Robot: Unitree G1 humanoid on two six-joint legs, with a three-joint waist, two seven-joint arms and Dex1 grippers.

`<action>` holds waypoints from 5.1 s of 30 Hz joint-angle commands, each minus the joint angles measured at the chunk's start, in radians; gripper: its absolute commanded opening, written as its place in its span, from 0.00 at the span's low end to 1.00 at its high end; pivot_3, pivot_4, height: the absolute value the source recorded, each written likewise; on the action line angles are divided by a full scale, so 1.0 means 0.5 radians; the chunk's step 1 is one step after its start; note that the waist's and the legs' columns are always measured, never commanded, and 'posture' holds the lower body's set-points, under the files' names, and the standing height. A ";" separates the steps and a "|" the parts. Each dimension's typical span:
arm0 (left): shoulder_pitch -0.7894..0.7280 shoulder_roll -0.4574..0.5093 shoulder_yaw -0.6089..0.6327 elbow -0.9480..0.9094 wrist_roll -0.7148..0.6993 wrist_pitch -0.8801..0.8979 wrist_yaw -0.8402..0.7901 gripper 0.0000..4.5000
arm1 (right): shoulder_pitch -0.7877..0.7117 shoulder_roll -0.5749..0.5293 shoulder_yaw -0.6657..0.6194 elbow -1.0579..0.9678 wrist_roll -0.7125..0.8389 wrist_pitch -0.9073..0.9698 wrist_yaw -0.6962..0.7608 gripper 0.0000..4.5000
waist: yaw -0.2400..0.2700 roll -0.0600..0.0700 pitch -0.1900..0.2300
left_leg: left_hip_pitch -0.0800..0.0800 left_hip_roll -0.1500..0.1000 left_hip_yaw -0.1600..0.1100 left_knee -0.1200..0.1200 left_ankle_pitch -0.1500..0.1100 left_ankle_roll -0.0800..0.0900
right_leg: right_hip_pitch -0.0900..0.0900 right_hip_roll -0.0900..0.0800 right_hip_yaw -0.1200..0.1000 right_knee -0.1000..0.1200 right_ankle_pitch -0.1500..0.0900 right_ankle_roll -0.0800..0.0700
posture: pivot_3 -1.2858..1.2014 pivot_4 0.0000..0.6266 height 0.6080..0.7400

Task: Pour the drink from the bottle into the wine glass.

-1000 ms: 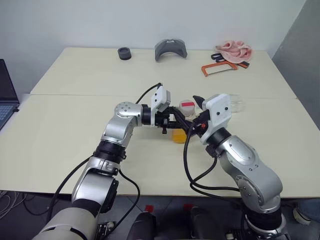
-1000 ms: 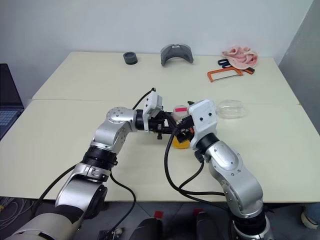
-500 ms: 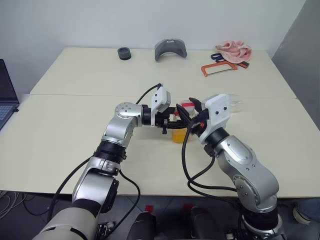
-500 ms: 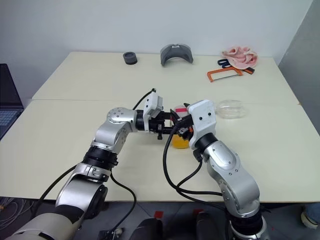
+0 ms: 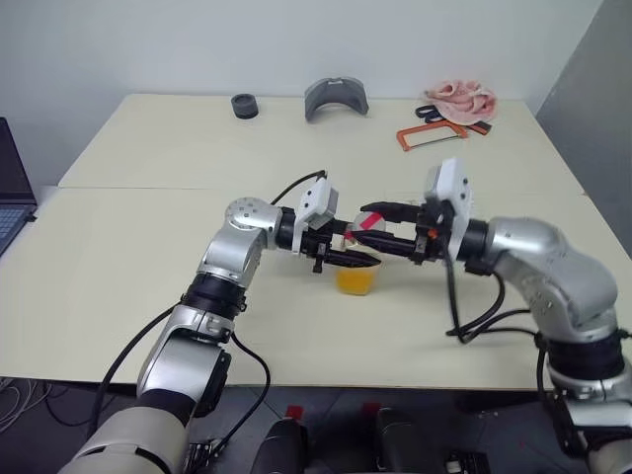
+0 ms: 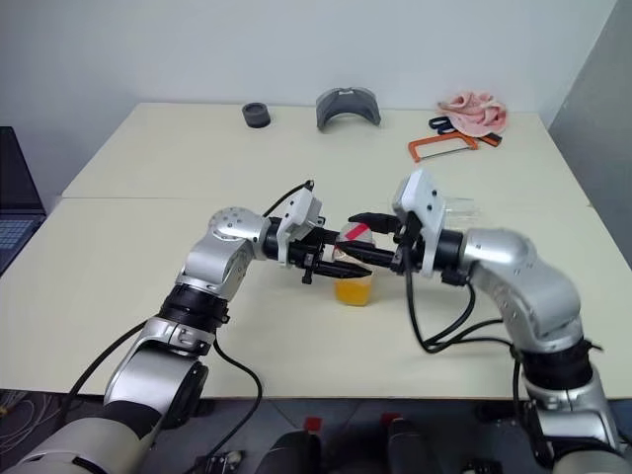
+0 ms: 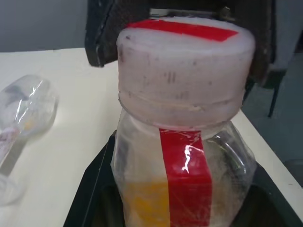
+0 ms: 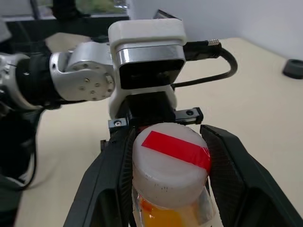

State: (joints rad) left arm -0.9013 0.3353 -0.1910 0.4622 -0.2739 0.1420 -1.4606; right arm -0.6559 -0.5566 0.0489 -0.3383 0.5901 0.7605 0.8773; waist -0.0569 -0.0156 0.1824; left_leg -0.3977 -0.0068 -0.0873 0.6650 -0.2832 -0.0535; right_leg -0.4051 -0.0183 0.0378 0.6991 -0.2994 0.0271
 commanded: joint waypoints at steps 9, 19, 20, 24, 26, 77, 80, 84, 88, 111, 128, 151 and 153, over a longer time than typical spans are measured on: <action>0.001 0.016 0.088 -0.056 -0.023 -0.051 0.145 0.40 | 0.224 0.013 -0.214 -0.413 0.127 -0.022 -0.247 1.00 | 0.004 0.000 0.000 | -0.004 0.001 -0.007 0.003 0.002 -0.004 | -0.002 -0.008 0.003 0.000 0.000 0.001 | 0.52 0.24 1.00; 0.022 0.011 0.091 -0.055 -0.022 -0.065 0.182 0.40 | 0.301 0.251 0.034 -0.552 -0.278 -0.173 -0.790 1.00 | -0.002 0.000 0.000 | -0.003 0.000 -0.011 0.003 0.005 -0.008 | -0.002 -0.005 0.003 0.002 0.000 0.001 | 0.52 0.24 1.00; 0.019 0.009 0.091 -0.055 -0.025 -0.060 0.183 0.40 | 0.305 0.251 0.045 -0.545 -0.303 -0.184 -0.800 1.00 | -0.001 0.000 0.000 | -0.003 0.000 -0.012 0.003 0.005 -0.008 | -0.002 -0.005 0.003 0.002 0.000 0.001 | 0.52 0.24 1.00; 0.012 0.006 0.091 -0.054 -0.033 -0.052 0.182 0.40 | 0.313 0.254 0.031 -0.516 -0.365 -0.197 -0.847 1.00 | -0.001 0.000 0.000 | -0.003 0.000 -0.012 0.003 0.005 -0.008 | -0.002 -0.006 0.003 0.002 0.000 0.001 | 0.52 0.24 1.00; 0.013 0.005 0.093 -0.058 -0.043 -0.041 0.178 0.40 | 0.318 0.229 0.023 -0.497 -0.412 -0.206 -0.859 1.00 | -0.001 0.000 0.000 | -0.003 0.000 -0.012 0.003 0.005 -0.008 | -0.002 -0.005 0.002 0.002 0.000 0.001 | 0.52 0.24 1.00; -0.007 0.009 0.121 -0.021 -0.041 -0.034 0.152 0.40 | 0.380 0.142 -0.114 -0.677 -0.012 0.097 -0.837 1.00 | 0.000 0.000 0.000 | -0.002 -0.001 -0.011 0.003 0.003 -0.004 | -0.001 -0.004 0.002 0.002 0.000 0.001 | 0.52 0.24 1.00; -0.004 0.009 0.119 -0.023 -0.037 -0.035 0.144 0.40 | 0.338 0.182 -0.095 -0.640 0.004 0.110 -0.844 1.00 | 0.000 0.000 0.000 | -0.002 0.000 -0.011 0.004 0.003 -0.004 | -0.001 -0.004 0.003 0.002 0.000 0.001 | 0.52 0.24 1.00; -0.004 0.007 0.114 -0.018 -0.032 -0.044 0.139 0.40 | 0.260 0.227 -0.045 -0.541 -0.009 0.119 -0.839 1.00 | -0.001 0.000 0.000 | -0.002 0.000 -0.012 0.004 0.003 -0.005 | -0.001 -0.004 0.002 0.003 0.000 0.001 | 0.52 0.24 1.00; 0.000 0.001 0.106 -0.018 -0.026 -0.058 0.135 0.40 | 0.198 0.252 -0.017 -0.442 -0.018 0.123 -0.824 1.00 | -0.001 0.000 0.000 | -0.002 0.000 -0.012 0.004 0.004 -0.007 | -0.001 -0.004 0.002 0.003 0.000 0.001 | 0.52 0.24 1.00; 0.044 0.012 0.104 -0.080 -0.038 -0.034 0.150 0.40 | 0.193 0.248 0.086 -0.390 -0.137 0.005 -0.757 0.41 | -0.001 0.000 0.000 | -0.002 0.000 -0.012 0.004 0.004 -0.006 | -0.001 -0.005 0.002 0.003 0.000 0.001 | 0.52 0.24 1.00; 0.091 0.015 0.109 -0.154 -0.074 0.036 0.188 0.40 | 0.399 0.296 -0.201 -0.564 0.125 -0.085 -0.775 0.39 | 0.002 0.000 0.000 | -0.003 0.002 -0.013 0.004 0.005 -0.007 | -0.001 -0.006 0.002 0.003 0.000 0.001 | 0.52 0.24 1.00; 0.105 0.082 0.214 -0.134 -0.098 0.060 0.267 0.40 | 1.555 0.085 -0.653 -0.233 -0.428 -0.398 -1.086 0.59 | 0.003 0.000 -0.001 | 0.004 -0.001 0.009 0.003 0.002 0.002 | 0.001 -0.001 0.010 0.007 0.001 0.002 | 0.52 0.24 1.00; 0.115 0.093 0.226 -0.151 -0.102 0.070 0.285 0.40 | 1.533 0.099 -0.676 -0.225 -0.391 -0.364 -1.063 0.74 | 0.004 0.000 -0.001 | 0.006 -0.001 0.009 0.003 0.002 0.002 | 0.001 0.000 0.010 0.010 0.000 0.002 | 0.52 0.24 1.00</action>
State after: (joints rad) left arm -0.8374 0.3691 -0.1120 0.4298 -0.2964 0.1741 -1.3291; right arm 0.1202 -0.5036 -0.2560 -0.4275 0.3757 0.5772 0.3439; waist -0.0546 -0.0155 0.1818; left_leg -0.3946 -0.0071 -0.0831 0.6664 -0.2820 -0.0524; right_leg -0.4047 -0.0185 0.0427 0.7046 -0.2992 0.0278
